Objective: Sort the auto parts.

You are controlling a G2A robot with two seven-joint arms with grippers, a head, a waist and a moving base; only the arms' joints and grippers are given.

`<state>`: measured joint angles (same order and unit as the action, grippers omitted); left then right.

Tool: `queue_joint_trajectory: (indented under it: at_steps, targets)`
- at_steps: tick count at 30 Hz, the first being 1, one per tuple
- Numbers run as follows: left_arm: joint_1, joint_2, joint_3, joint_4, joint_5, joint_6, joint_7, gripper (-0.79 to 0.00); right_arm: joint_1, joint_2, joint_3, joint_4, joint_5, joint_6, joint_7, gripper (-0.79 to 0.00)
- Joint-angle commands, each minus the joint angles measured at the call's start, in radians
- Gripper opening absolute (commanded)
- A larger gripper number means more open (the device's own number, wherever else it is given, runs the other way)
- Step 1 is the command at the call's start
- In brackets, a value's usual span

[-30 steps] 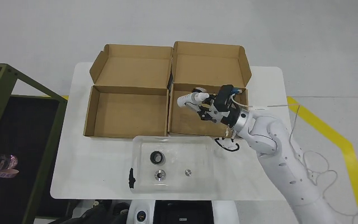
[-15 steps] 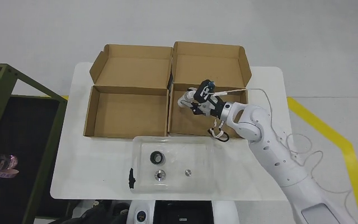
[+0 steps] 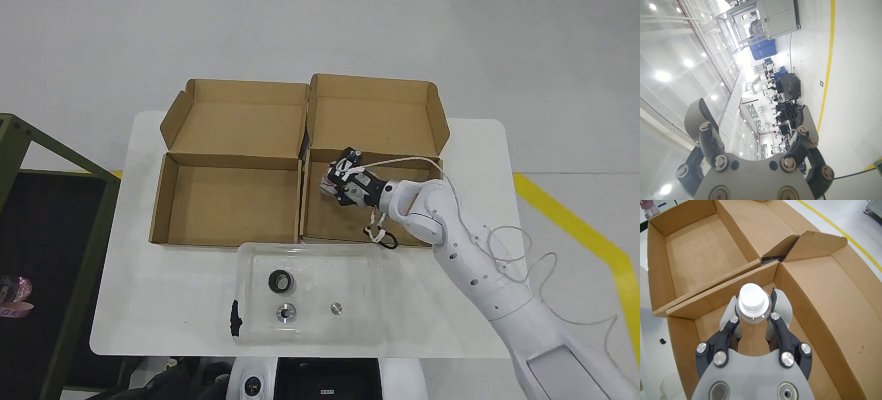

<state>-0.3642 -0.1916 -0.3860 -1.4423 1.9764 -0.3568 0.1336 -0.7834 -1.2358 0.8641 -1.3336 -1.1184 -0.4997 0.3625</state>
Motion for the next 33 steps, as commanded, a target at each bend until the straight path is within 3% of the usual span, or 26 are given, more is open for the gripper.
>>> queue_joint_trajectory:
  at_steps: [1,4,6,7,8,16,25,33]
  targets:
    - [0.000,0.000,0.000,0.000,0.000,0.000,0.000,0.000,0.004,-0.003,-0.005,0.010,-0.004,0.002,0.004,-0.523]
    - [0.000,0.000,0.000,0.000,0.000,0.000,0.000,0.000,0.007,-0.007,-0.011,0.018,-0.009,0.005,0.006,-0.403]
    - [0.000,0.000,0.000,0.000,0.000,0.000,0.000,0.000,0.007,-0.009,-0.011,0.017,-0.013,0.007,0.002,-0.126]
    - [0.000,0.000,0.000,0.000,0.000,0.000,0.000,0.000,0.005,-0.009,-0.008,0.015,-0.012,0.007,-0.002,-0.028]
    - [0.000,0.000,0.000,0.000,0.000,0.000,0.000,0.000,0.004,-0.009,-0.003,0.010,-0.009,0.009,-0.007,0.000]
    - [0.000,0.000,0.000,0.000,0.000,0.000,0.000,0.000,-0.051,0.016,0.089,-0.146,0.007,-0.051,-0.006,0.000]
    - [0.000,0.000,0.000,0.000,0.000,0.000,0.000,0.000,-0.198,0.061,0.225,-0.482,0.028,-0.134,0.104,0.000]
    - [0.000,0.000,0.000,0.000,0.000,0.000,0.000,0.000,-0.292,0.085,0.258,-0.649,0.080,-0.231,0.231,0.000]
